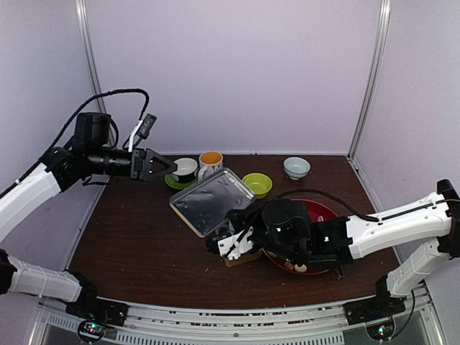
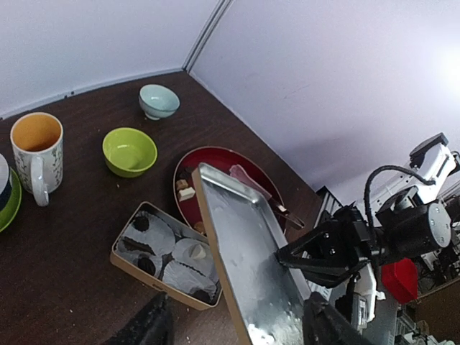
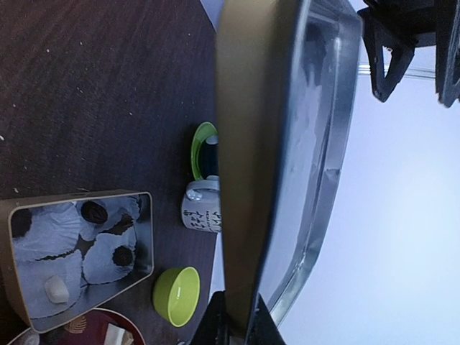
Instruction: Pack the chocolate
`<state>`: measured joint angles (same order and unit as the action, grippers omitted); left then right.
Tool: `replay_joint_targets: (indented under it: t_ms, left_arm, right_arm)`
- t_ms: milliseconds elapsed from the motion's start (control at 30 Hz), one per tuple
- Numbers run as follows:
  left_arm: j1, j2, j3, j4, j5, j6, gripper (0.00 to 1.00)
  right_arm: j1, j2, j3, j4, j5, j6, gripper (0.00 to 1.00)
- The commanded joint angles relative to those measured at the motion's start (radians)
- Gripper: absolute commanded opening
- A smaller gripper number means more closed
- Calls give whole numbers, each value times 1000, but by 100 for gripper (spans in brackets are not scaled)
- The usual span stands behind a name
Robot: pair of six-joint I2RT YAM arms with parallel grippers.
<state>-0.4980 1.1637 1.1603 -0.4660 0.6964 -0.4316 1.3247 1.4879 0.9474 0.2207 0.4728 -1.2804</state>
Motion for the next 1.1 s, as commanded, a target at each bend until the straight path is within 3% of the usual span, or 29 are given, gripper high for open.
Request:
replay_joint_targets:
  t_ms: [0, 200, 400, 667, 800, 967, 1067]
  left_arm:
    - [4, -107, -42, 147, -31, 28, 65]
    - [6, -222, -92, 218, -135, 41, 73]
    - [5, -277, -133, 238, -244, 35, 74]
    - [6, -238, -199, 229, -179, 8, 74]
    - [6, -221, -245, 222, -155, -6, 75]
    - [6, -204, -359, 350, -114, -82, 74]
    - [6, -176, -408, 404, -98, -107, 73]
  right_arm:
    - [1, -104, 28, -130, -106, 239, 3]
    - [-52, -184, 45, -278, -280, 525, 2]
    - [-148, -216, 88, -373, -443, 816, 0]
    - [-329, -217, 116, -394, -916, 1202, 0]
    - [-381, -165, 163, -407, -1051, 1346, 0]
    - [-424, -66, 233, -358, -1195, 1530, 0]
    - [-449, 23, 323, -422, -1285, 1603, 0]
